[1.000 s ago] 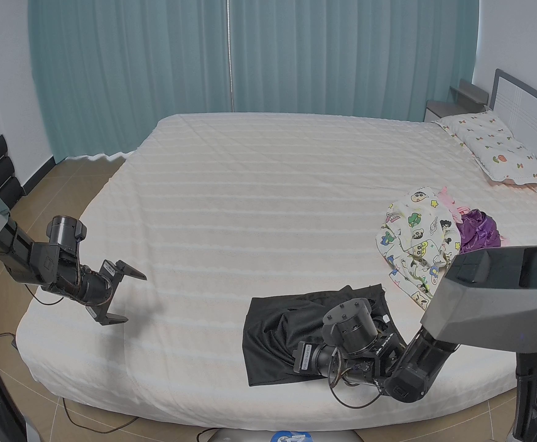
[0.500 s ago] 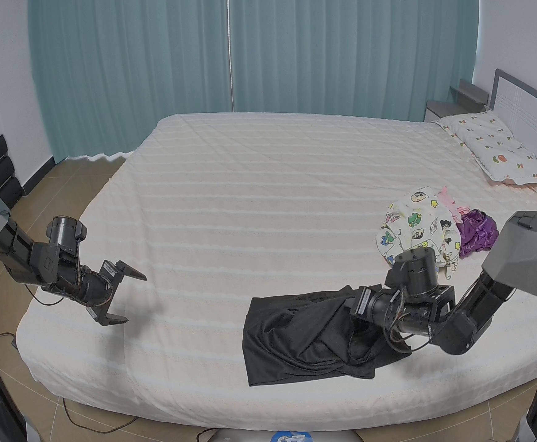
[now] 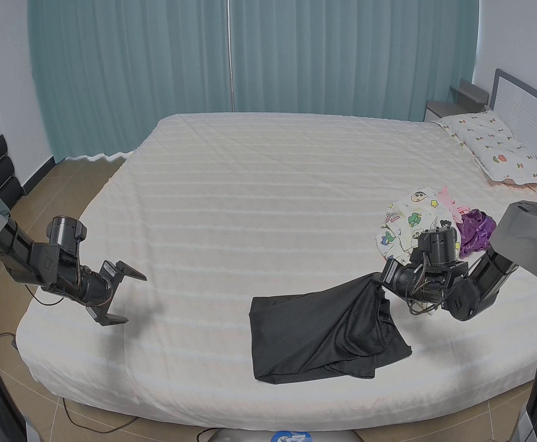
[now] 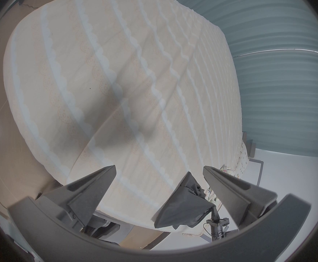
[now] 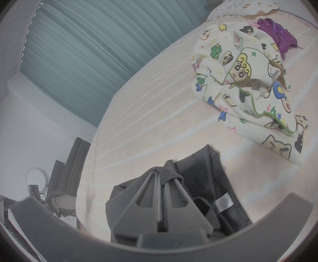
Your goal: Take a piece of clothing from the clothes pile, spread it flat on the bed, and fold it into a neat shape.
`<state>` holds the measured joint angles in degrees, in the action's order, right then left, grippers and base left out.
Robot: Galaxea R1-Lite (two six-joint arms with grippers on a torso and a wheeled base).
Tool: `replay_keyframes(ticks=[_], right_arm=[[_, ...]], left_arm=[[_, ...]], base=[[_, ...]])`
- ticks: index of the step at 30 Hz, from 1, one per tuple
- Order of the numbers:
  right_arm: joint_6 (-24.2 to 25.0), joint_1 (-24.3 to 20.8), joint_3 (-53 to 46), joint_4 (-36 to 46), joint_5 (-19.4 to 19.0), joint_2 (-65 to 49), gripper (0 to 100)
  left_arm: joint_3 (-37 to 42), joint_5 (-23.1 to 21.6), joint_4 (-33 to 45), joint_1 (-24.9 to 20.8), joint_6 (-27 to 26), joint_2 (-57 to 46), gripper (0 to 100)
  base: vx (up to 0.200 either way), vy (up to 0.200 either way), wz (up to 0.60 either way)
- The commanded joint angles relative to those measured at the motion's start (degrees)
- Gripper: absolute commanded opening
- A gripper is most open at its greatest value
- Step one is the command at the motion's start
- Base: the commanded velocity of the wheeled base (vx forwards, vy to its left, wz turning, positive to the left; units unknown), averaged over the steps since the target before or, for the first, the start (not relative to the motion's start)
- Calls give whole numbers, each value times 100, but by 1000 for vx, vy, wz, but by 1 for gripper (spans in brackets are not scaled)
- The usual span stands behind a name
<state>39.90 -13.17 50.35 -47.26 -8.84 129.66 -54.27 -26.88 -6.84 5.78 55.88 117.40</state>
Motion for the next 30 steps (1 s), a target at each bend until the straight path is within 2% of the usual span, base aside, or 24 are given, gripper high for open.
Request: replay_keyframes(ticks=[1, 8, 9, 16, 18, 19, 20, 23, 30], right_arm=[[-9, 218, 124, 24, -118, 314, 0], [-176, 262, 133, 15, -303, 446, 0], [-202, 253, 151, 15, -294, 490, 100], [-193, 306, -157, -275, -311, 42, 100], [-211, 315, -675, -503, -566, -459, 100], [-211, 315, -675, -503, -566, -459, 100], [-263, 297, -1088, -582, -874, -784, 100], [-527, 244, -1625, -591, -1120, -1101, 100], [-1213, 7, -2240, -617, -1164, -942, 100]], left_arm=[[-13, -1, -2, 2, 2, 3, 100], [-4, -1, -2, 2, 2, 3, 100], [-4, -1, -2, 2, 2, 3, 100], [-4, -1, -2, 2, 2, 3, 100], [-13, -1, -2, 2, 2, 3, 100], [-13, -1, -2, 2, 2, 3, 100], [-13, -1, -2, 2, 2, 3, 100], [-13, -1, -2, 2, 2, 3, 100], [-4, -1, -2, 2, 2, 3, 100]], base=[[0, 0, 0], [0, 0, 0], [0, 0, 0], [0, 0, 0], [0, 0, 0], [0, 0, 0], [0, 0, 0], [0, 0, 0], [0, 0, 0]])
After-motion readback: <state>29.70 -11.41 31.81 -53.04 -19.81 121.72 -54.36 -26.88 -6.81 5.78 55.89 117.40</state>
